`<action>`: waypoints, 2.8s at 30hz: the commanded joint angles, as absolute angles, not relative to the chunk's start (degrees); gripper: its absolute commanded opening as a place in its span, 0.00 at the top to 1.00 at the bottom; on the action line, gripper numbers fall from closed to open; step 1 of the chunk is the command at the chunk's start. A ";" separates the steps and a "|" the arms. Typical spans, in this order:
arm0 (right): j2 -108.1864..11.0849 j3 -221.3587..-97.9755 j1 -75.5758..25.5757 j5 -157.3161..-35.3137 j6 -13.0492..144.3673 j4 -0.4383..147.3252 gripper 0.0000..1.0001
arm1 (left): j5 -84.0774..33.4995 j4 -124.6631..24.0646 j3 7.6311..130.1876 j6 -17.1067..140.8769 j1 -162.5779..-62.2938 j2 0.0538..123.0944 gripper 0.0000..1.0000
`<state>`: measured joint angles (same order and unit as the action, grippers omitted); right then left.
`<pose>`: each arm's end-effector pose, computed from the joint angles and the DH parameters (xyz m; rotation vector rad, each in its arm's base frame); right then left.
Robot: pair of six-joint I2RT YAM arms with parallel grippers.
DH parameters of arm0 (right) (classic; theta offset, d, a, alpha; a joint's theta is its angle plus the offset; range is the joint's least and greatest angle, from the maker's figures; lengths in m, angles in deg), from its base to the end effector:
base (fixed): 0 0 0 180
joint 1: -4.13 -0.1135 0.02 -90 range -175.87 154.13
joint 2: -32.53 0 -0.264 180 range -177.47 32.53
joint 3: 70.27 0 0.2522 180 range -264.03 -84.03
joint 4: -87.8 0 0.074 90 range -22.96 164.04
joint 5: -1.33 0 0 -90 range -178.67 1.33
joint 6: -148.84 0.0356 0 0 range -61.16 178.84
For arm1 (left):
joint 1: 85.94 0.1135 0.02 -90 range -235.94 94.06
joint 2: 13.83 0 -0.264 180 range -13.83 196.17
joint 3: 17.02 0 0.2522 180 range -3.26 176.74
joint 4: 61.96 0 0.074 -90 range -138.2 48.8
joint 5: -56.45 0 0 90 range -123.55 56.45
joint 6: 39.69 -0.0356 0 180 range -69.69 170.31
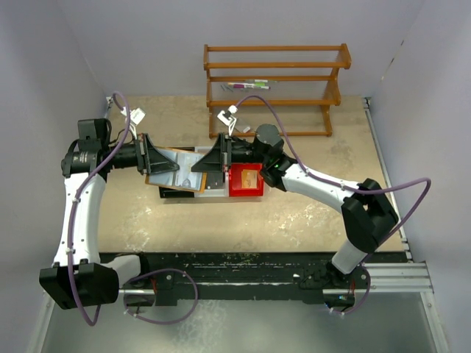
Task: Take the credit cards out of the card holder
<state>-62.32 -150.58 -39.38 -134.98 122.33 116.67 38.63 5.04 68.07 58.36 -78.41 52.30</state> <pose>0.2593 0.2816 0.3376 -0.5699 1.6693 1.9923 0.2111 -0.0063 0.3737 0.2851 2.0739 -1.4731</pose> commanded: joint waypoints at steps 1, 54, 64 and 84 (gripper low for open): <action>-60.28 -150.94 -40.68 -135.85 125.13 128.34 1.00 | 41.18 5.46 68.34 58.59 -79.52 52.44 1.00; -62.01 -150.92 -40.52 -133.25 124.05 124.88 1.00 | 45.12 3.63 69.72 61.07 -78.82 52.45 0.83; -60.84 -153.11 -41.58 -131.01 118.36 116.86 1.00 | 44.85 2.65 69.28 61.93 -78.82 52.61 0.76; -61.05 -151.80 -41.93 -132.81 120.46 119.02 0.88 | 43.09 7.79 71.32 56.32 -78.95 53.01 1.00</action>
<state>-62.32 -151.80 -40.36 -132.90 119.66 111.84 38.28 5.63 68.66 57.94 -77.58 53.61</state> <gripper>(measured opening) 0.102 0.006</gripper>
